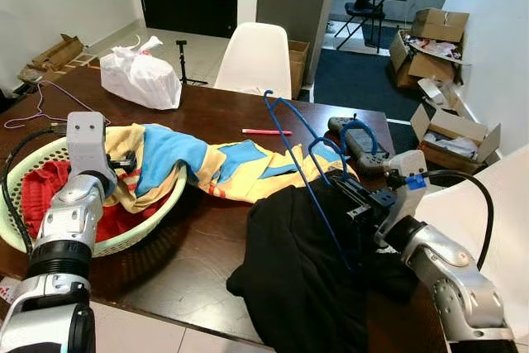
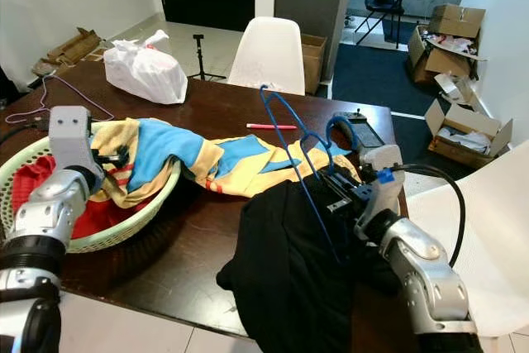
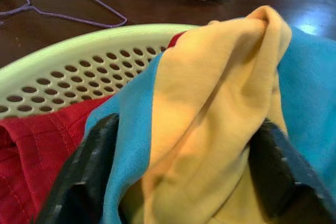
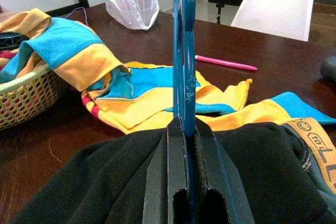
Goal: Hang hanger
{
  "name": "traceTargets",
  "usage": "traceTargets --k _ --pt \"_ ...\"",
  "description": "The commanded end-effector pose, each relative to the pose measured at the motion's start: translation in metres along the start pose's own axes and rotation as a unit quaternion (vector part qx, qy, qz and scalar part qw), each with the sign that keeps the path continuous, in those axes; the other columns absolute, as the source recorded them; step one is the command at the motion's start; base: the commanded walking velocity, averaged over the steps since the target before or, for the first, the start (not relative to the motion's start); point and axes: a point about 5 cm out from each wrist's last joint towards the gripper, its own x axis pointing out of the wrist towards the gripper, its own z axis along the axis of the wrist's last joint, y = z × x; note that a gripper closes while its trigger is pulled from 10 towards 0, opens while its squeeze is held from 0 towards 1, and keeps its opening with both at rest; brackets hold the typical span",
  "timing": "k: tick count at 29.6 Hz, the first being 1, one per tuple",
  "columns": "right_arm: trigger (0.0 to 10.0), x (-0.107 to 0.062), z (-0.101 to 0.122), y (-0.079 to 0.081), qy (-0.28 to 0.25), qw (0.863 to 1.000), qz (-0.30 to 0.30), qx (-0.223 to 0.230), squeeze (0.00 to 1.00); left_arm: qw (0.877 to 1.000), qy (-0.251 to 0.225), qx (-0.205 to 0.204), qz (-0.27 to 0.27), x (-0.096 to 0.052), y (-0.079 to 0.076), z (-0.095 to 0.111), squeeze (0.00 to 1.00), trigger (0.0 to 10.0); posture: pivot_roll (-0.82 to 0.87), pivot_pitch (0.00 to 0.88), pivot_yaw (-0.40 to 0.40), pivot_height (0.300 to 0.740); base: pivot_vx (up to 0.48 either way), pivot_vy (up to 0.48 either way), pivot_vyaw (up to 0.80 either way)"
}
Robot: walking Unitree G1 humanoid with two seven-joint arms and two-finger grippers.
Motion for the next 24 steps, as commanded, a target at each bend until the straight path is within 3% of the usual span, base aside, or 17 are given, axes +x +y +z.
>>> traceTargets --k 1,9,12,17,21,23,24 --pt "10.0 -0.003 0.006 -0.003 -0.005 1.000 -0.008 -0.008 0.00 1.000 -0.003 0.012 0.004 0.001 0.005 0.004 0.00 0.0 -0.07 0.067 -0.035 0.740 0.000 0.000 0.00" --pt "10.0 0.000 0.008 -0.001 -0.012 1.000 -0.014 -0.006 0.00 0.999 -0.046 0.023 0.003 0.001 0.009 0.031 0.00 0.0 -0.04 0.056 -0.028 0.740 0.000 0.000 0.00" --pt "10.0 0.003 0.008 0.000 -0.017 1.000 -0.018 -0.005 0.00 0.996 -0.080 0.027 -0.018 0.000 0.004 0.054 0.00 0.0 -0.03 0.047 -0.024 0.740 0.000 0.000 0.00" --pt "10.0 0.005 0.009 -0.001 -0.023 0.999 -0.024 -0.004 0.00 0.993 -0.108 0.026 -0.037 -0.002 -0.002 0.074 0.00 0.0 -0.02 0.039 -0.020 0.740 0.000 0.000 0.00" --pt "10.0 0.007 0.008 -0.002 -0.024 0.999 -0.029 -0.002 0.00 0.993 -0.111 0.030 -0.036 -0.003 -0.001 0.078 0.00 0.0 -0.01 0.038 -0.016 0.740 0.000 0.000 0.00" --pt "10.0 0.007 0.007 -0.002 -0.023 0.999 -0.029 -0.002 0.00 0.994 -0.102 0.026 -0.032 -0.002 0.001 0.073 0.00 0.0 -0.01 0.036 -0.014 0.740 0.000 0.000 0.00" --pt "10.0 0.008 0.007 -0.001 -0.023 0.999 -0.030 -0.001 0.00 0.996 -0.081 0.015 -0.038 -0.002 -0.002 0.059 0.00 0.0 -0.01 0.038 -0.013 0.740 0.000 0.000 0.00"
